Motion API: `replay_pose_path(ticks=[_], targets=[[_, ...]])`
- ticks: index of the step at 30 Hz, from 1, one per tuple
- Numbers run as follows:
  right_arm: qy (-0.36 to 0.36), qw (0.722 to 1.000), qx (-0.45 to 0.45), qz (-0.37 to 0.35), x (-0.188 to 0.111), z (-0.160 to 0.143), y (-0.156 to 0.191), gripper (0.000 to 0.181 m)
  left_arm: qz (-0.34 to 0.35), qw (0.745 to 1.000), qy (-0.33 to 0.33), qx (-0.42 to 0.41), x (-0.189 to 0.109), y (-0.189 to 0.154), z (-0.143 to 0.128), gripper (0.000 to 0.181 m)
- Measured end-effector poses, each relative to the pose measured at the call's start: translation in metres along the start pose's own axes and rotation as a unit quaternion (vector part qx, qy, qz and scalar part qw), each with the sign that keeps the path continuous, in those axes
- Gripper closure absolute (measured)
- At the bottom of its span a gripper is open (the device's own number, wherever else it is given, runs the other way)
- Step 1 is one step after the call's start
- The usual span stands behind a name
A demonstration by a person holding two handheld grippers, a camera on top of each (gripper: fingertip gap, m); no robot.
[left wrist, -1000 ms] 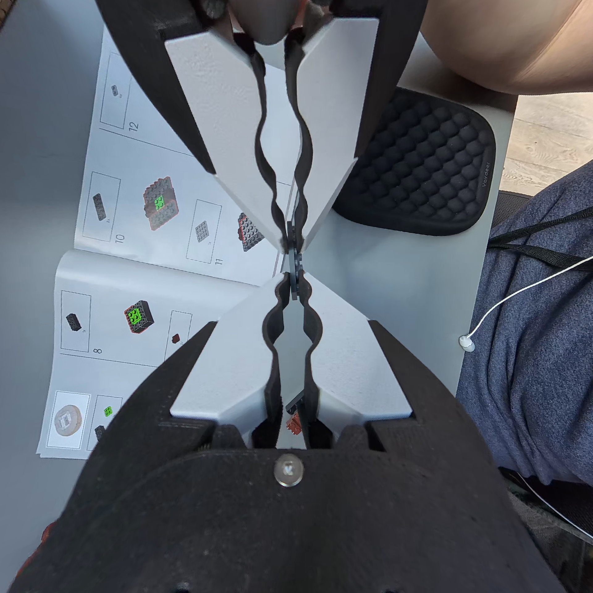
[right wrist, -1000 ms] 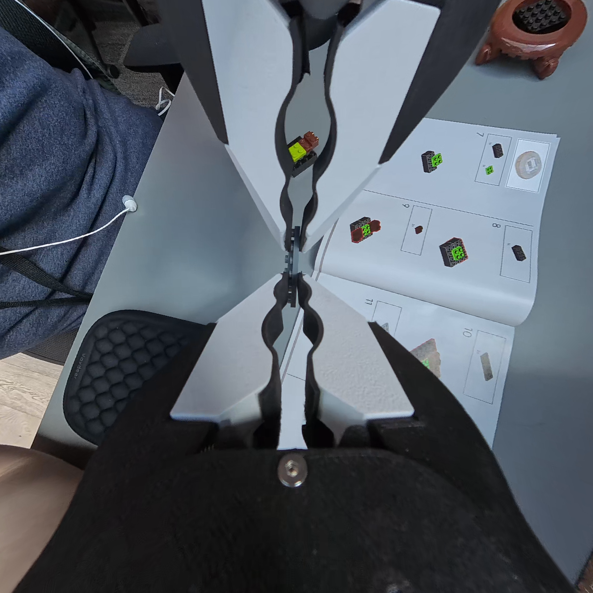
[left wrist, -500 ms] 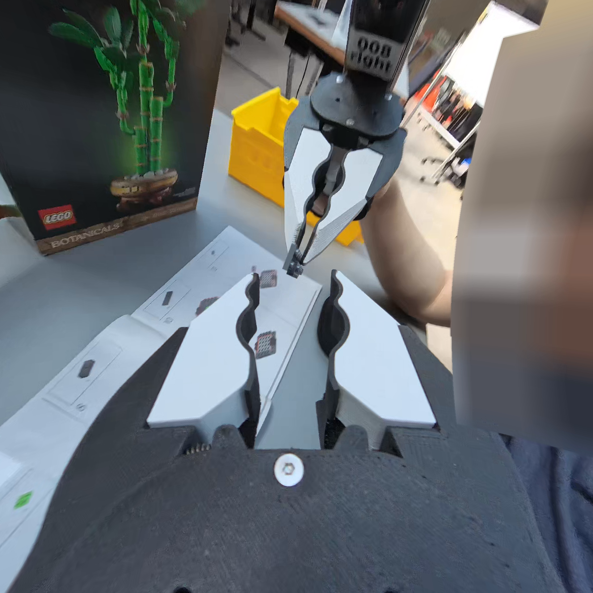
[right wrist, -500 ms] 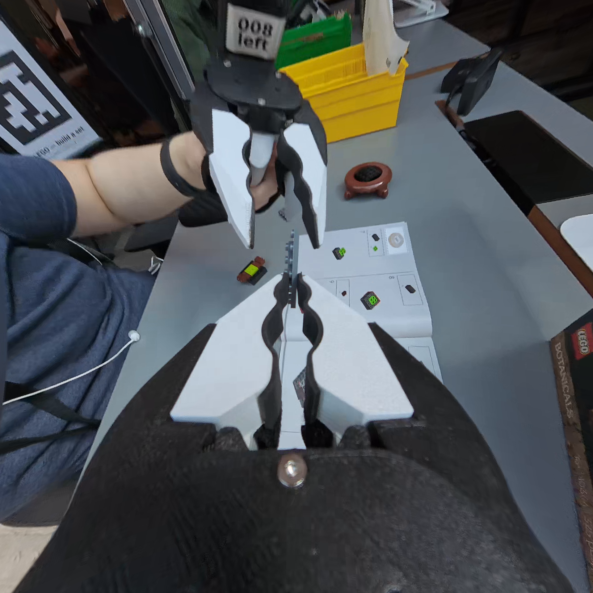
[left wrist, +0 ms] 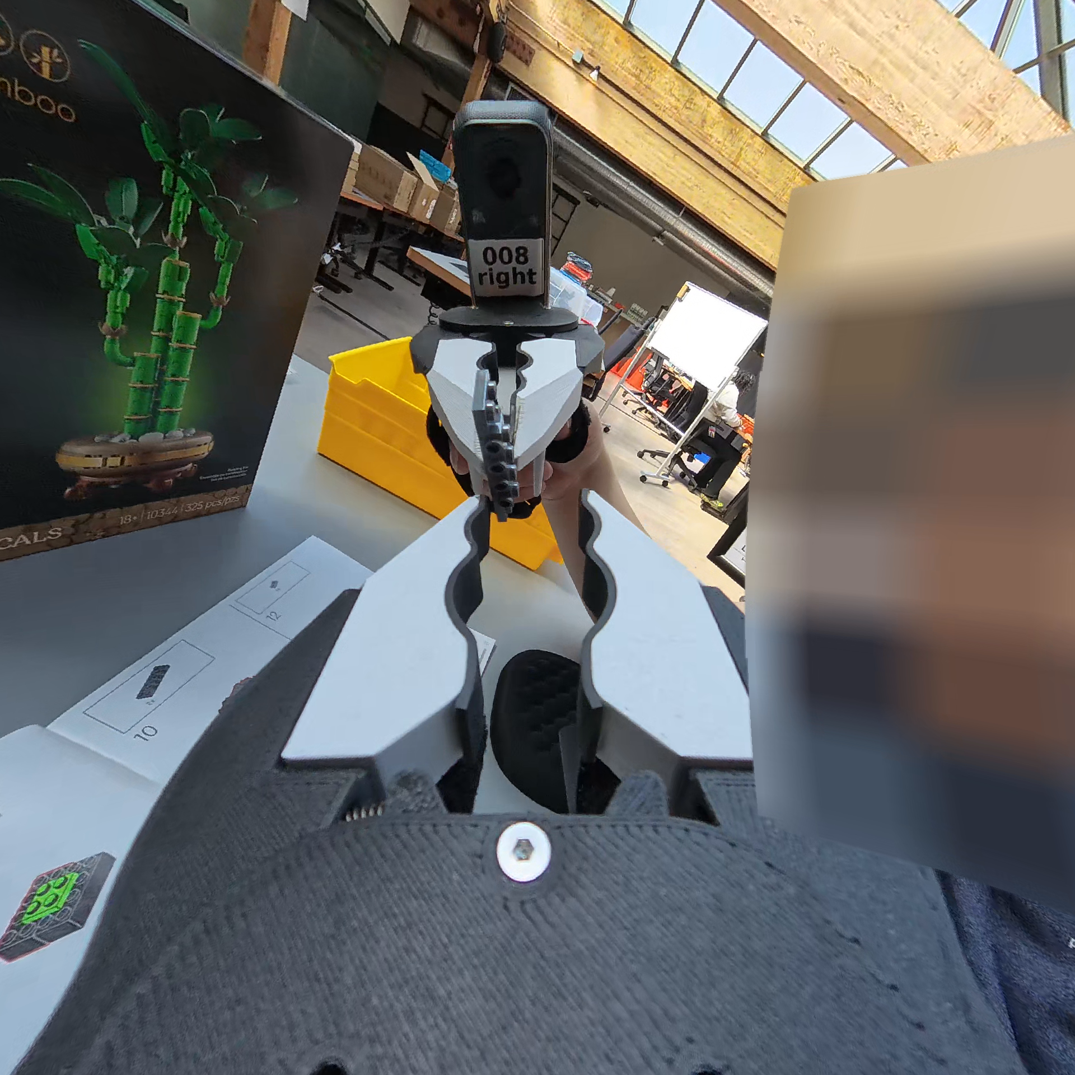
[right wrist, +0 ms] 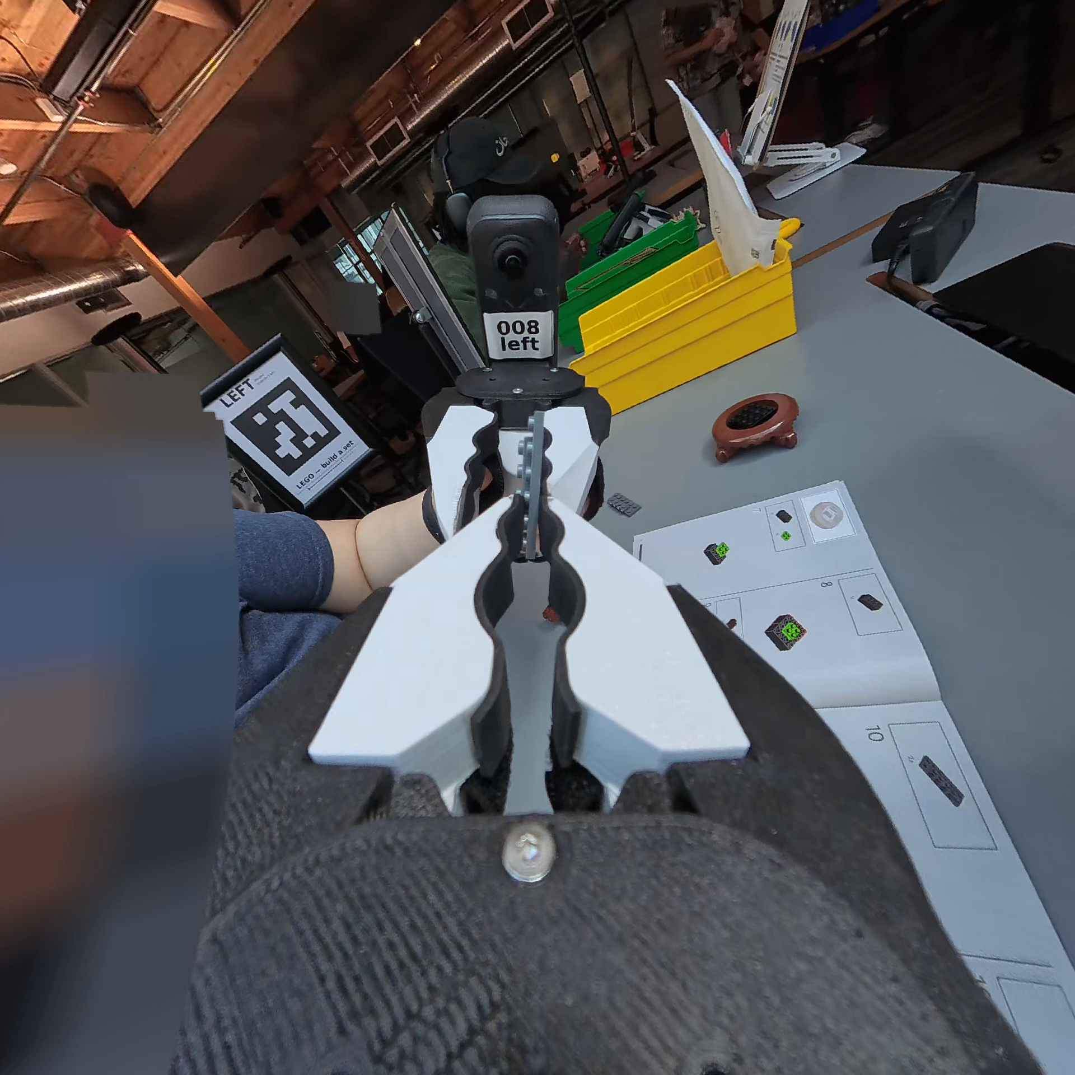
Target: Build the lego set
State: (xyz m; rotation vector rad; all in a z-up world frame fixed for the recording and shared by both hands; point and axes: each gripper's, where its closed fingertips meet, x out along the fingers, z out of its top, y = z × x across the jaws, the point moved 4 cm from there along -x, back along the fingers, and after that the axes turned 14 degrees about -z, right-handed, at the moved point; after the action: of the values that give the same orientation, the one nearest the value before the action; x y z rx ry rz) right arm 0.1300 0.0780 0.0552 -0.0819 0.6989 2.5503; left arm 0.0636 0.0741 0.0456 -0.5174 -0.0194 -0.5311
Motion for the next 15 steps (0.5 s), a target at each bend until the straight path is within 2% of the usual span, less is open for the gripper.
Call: replay_pose_path(ticks=[1,5,9,13,15], targets=[[-0.001,1.000,0.005,0.004,0.0004,0.0002,-0.0002,0.178,0.003,1.000,-0.004,0.001,-0.0003,0.0010,0.0009,0.154],[-0.004,1.000,0.025,0.017,0.0012,0.0004,-0.0015,0.178,-0.003,1.000,-0.031,-0.004,-0.0031,0.0020,0.0060,0.156],[-0.004,0.999,0.029,0.037,0.0009,0.0003,0.0020,0.178,0.003,1.000,-0.018,0.009,-0.0029,0.0020,0.0046,0.175],[-0.008,0.999,0.030,0.041,-0.0003,0.0011,0.0018,0.178,0.013,1.000,-0.016,0.013,-0.0038,0.0020,0.0065,0.174],[-0.010,0.999,0.031,0.042,-0.0019,0.0016,0.0011,0.178,0.020,0.999,-0.028,0.011,-0.0062,0.0031,0.0095,0.166]])
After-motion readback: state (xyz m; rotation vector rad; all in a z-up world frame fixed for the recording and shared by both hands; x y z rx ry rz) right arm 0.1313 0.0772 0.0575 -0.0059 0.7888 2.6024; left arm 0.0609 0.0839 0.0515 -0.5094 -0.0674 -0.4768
